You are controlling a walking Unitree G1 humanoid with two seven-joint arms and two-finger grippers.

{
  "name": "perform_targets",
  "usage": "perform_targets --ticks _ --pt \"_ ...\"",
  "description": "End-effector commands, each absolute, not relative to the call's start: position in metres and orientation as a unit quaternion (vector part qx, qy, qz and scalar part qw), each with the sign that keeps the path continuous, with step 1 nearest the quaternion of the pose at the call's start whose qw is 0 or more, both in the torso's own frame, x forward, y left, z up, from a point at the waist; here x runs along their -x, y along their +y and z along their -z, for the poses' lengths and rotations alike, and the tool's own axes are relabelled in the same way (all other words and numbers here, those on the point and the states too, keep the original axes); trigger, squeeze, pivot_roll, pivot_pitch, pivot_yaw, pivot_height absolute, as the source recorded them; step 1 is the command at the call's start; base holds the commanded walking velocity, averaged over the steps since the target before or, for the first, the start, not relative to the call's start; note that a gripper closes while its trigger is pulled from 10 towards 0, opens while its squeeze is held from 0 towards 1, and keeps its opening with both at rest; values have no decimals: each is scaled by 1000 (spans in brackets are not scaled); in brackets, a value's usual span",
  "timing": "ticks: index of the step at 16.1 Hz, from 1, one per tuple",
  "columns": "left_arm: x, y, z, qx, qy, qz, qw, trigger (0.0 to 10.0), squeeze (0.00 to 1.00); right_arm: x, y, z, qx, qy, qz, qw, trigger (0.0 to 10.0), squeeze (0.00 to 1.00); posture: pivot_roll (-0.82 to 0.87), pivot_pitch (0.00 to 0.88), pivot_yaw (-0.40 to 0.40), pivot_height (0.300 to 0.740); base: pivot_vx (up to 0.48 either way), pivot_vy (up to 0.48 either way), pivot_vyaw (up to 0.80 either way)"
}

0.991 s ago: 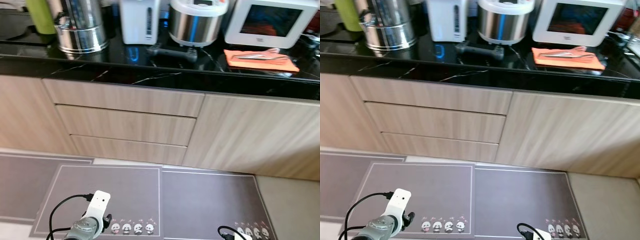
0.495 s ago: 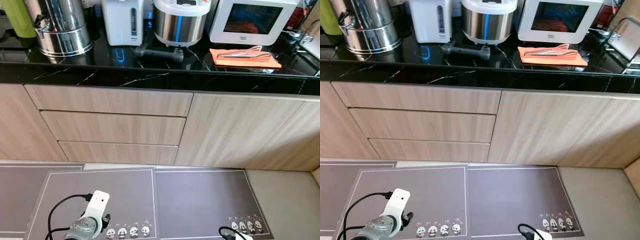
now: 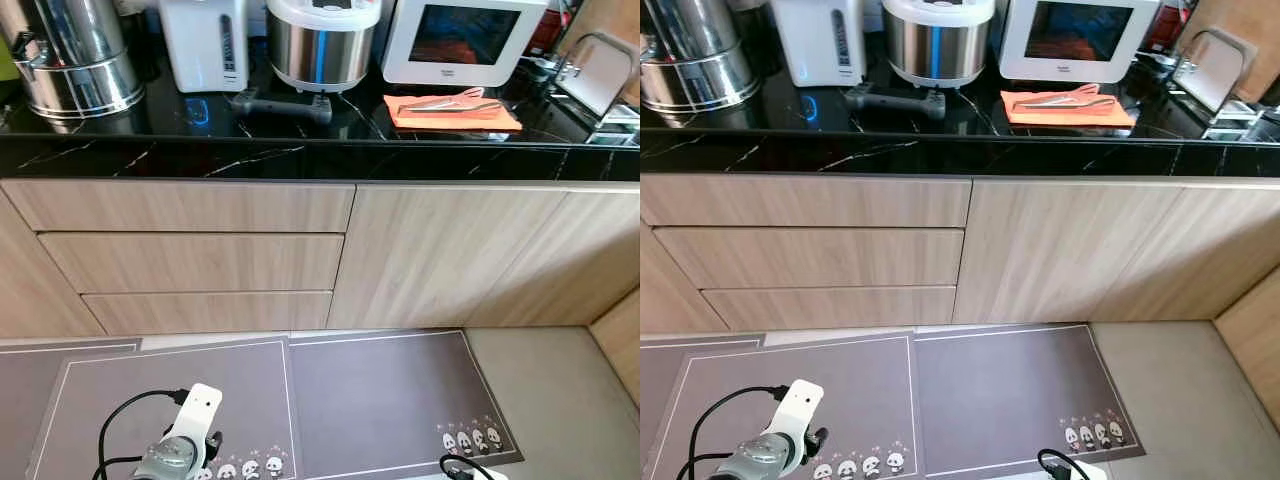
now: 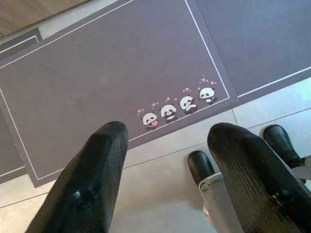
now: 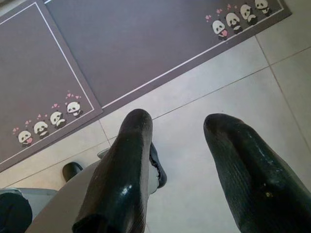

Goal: Kitchen organization

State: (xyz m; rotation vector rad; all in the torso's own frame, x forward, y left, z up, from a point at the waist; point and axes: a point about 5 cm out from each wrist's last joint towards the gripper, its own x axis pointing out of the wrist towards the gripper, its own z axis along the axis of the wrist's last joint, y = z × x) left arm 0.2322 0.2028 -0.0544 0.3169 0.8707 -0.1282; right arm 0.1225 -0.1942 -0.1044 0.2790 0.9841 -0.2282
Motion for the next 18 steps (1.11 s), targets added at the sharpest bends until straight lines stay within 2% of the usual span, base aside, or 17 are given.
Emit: perform_targets --ticks 1,3,6,18 --pt "-226 206 58 -158 430 60 887 10000 0 -121 -197 104 -136 468 116 865 10000 0 107 11 -80 740 0 0 -688" --pt "-227 206 57 -160 425 57 889 10000 0 -121 -197 104 -135 468 115 866 10000 0 107 12 -81 740 0 0 -688" --pt "-228 206 56 -157 422 56 891 10000 0 -121 -198 104 -134 469 113 866 10000 0 106 12 -82 740 0 -411 -688" --pt "-227 202 58 -151 423 60 891 10000 0 -121 -200 104 -130 470 112 866 10000 0 101 16 -91 740 0 0 -672"
